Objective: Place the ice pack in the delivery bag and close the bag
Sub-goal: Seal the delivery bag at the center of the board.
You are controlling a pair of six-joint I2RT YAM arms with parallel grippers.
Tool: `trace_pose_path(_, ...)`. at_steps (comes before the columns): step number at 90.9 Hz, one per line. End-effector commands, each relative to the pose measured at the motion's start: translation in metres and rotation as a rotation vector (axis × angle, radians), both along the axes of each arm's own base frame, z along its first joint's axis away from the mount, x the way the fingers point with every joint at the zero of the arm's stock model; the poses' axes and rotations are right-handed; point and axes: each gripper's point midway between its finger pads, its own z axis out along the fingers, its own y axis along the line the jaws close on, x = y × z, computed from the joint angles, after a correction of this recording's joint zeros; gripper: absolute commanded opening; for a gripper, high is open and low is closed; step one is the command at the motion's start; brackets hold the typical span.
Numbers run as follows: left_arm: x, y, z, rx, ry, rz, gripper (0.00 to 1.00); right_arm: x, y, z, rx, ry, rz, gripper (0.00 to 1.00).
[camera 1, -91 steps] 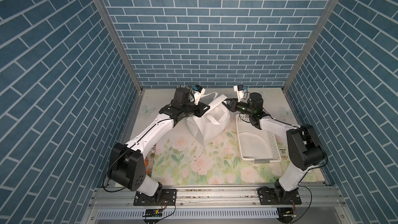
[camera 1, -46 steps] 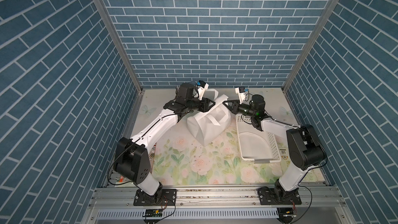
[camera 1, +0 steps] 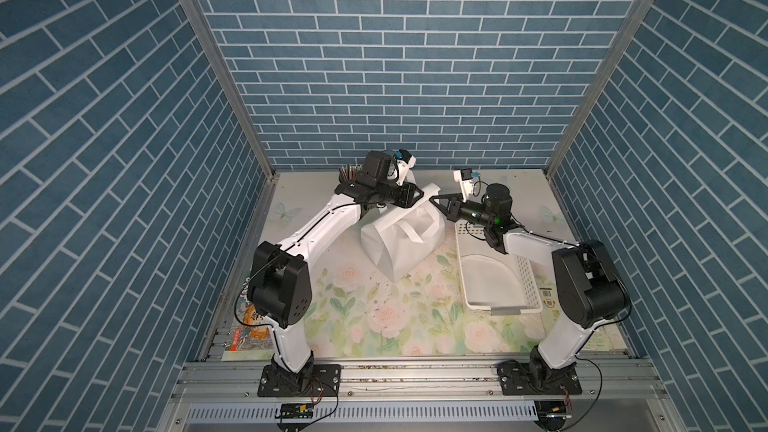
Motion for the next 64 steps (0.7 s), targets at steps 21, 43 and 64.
trace_pose_path(21,-0.011,0.001,-0.022,0.059,0.037,-0.027,0.20,-0.005,-0.003,0.011,0.015,-0.020,0.001,0.06)
trace_pose_path(43,-0.012,0.001,-0.017,0.059,0.024,-0.024,0.00,-0.005,-0.015,0.003,-0.002,-0.007,-0.037,0.09)
trace_pose_path(64,-0.018,0.002,0.005,0.019,-0.028,-0.029,0.00,-0.004,-0.018,-0.005,0.000,0.010,-0.031,0.15)
